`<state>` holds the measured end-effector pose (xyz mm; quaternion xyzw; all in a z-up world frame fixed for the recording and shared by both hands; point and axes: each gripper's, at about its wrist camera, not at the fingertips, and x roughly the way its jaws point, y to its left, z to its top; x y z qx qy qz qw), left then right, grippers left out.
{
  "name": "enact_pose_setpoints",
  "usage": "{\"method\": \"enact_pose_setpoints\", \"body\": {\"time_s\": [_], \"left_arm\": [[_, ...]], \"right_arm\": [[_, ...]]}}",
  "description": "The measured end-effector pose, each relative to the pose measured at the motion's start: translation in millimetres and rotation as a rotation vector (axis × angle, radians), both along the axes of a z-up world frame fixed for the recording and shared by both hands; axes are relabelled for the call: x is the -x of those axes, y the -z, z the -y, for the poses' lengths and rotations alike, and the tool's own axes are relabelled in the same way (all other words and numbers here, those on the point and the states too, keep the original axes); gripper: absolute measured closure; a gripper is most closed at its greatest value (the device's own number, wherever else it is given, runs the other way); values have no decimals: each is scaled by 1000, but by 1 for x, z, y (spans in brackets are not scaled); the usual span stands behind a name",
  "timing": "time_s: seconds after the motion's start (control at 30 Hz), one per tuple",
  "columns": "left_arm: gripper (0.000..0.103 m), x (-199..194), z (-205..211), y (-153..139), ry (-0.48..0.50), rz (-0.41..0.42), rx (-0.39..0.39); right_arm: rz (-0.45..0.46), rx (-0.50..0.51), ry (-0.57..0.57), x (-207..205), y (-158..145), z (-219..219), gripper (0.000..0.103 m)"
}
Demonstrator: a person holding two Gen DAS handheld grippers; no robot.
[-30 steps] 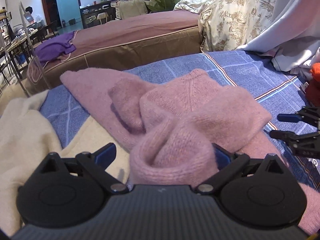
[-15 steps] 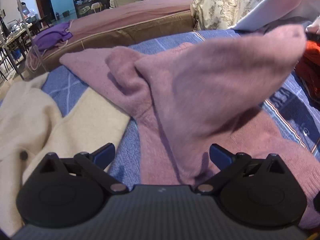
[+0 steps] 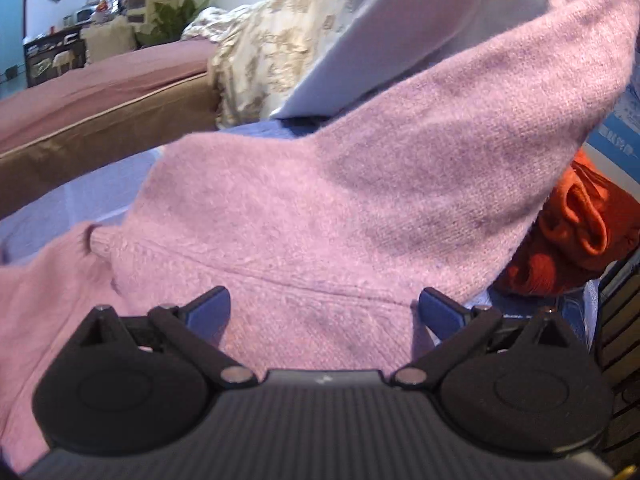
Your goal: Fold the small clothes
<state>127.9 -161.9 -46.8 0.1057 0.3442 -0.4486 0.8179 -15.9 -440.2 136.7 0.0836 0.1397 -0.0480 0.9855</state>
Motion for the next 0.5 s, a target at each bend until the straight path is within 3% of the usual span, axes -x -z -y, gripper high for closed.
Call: {"method": "enact_pose_setpoints", "body": {"time_s": [0.1, 0.17, 0.23, 0.27, 0.33, 0.4, 0.5], "left_arm": [[1, 23, 57, 5, 95, 66, -13], [0, 35, 77, 13, 125, 97, -31], [0, 38, 87, 27, 126, 84, -57], [1, 37, 86, 31, 119, 61, -73], [1, 34, 67, 29, 88, 26, -29], [0, 28, 43, 23, 44, 12, -11], [0, 10, 15, 27, -20, 80, -152]], "right_arm": [[1, -73, 56, 19, -15, 23, 90], [-55, -69, 75, 25, -16, 28, 90], [-110, -137, 73, 28, -5, 33, 90], [-128, -190, 67, 30, 1, 36, 90], [-148, -284, 48, 31, 11, 38, 90], [-182, -319, 1, 25, 19, 31, 90], [-265, -366, -78, 2, 28, 15, 90]]}}
